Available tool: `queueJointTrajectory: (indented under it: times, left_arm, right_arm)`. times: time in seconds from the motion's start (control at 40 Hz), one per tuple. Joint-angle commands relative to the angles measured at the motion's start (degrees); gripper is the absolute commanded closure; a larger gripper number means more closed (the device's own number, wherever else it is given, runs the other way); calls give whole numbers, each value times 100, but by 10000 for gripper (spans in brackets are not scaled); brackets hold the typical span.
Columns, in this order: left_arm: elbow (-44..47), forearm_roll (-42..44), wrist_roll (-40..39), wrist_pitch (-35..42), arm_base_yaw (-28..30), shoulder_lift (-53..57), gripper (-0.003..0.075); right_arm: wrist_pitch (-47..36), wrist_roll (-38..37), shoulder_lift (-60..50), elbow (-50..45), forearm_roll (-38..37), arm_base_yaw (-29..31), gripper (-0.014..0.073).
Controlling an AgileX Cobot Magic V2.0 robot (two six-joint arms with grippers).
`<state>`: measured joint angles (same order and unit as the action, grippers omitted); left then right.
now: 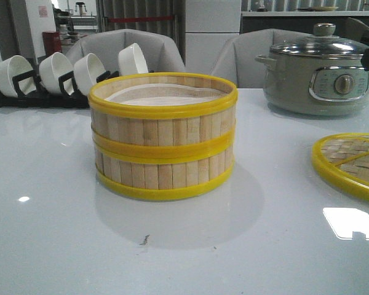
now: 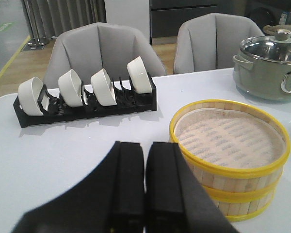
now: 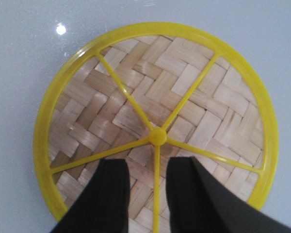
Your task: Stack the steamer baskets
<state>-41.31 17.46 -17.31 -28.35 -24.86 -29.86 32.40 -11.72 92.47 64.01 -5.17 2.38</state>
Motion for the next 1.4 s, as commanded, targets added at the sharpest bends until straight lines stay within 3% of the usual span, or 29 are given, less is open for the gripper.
queueJointTrajectory:
  times: [0.0,1.38]
  left_arm:
    - [-153,35,-63,438,-3,-62,633]
    - [-153,35,-63,438,-3,-62,633]
  right_arm:
    - [-345,20,-127,201,-76,49,270]
    - [-485,20,743,539,67,234,272]
